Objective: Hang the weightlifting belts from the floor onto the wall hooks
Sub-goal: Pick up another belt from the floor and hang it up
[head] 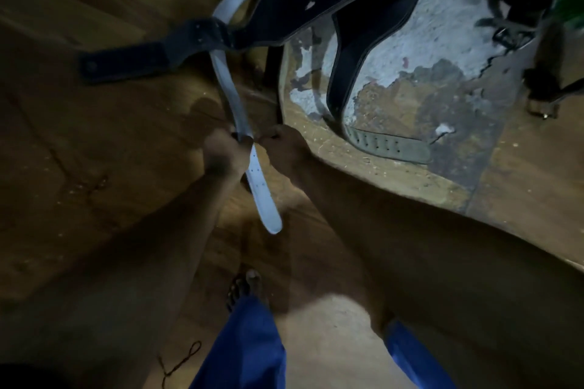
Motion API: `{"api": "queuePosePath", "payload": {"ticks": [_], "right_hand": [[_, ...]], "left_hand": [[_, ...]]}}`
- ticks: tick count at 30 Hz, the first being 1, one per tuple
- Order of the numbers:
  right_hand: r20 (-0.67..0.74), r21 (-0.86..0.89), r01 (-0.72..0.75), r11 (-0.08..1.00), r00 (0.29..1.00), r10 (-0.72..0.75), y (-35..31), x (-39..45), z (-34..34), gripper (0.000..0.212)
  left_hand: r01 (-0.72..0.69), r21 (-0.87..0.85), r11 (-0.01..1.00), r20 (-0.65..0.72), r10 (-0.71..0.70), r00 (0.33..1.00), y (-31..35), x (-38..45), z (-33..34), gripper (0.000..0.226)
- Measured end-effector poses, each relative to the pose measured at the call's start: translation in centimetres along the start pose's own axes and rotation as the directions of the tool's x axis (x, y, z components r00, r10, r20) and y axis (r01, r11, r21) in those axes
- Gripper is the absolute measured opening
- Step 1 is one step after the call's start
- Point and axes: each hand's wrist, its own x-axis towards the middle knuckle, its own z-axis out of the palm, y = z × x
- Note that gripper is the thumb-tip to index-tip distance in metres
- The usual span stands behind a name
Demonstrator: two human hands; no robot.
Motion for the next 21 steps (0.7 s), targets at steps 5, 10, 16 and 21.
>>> {"api": "queuePosePath", "payload": {"ticks": [5, 10, 16, 21], "right_hand": [[0.012, 0.014, -0.014, 1.000, 1.000, 0.014, -5.8, -2.6, -1.5, 0.039], [0.105, 0.024, -0.158, 0.987, 0.982, 0.155, -10.7, -6.0, -3.6, 0.037], [0.066, 0.105, -0.323, 0.940, 0.946, 0.318, -14.2, -10.6, -5.8, 0.018], [0.010, -0.031, -0.211, 0.977, 0.977, 0.211, -16.6, -13.8, -9.5, 0.027]], "left_hand": [[-0.385, 0.063, 0.921, 0.013, 0.385, 0.923, 1.7, -2.0, -4.2, 0.033], [-0.567, 0.133, 0.813, 0.067, 0.564, 0.823, 3.5, -4.2, -8.9, 0.015], [-0.627, -0.026, 0.778, 0.114, 0.626, 0.772, 7.4, -8.7, -13.1, 0.013], [-0.097, -0.479, 0.872, 0.407, 0.319, 0.856, 12.7, -10.4, -17.1, 0.026]]}}
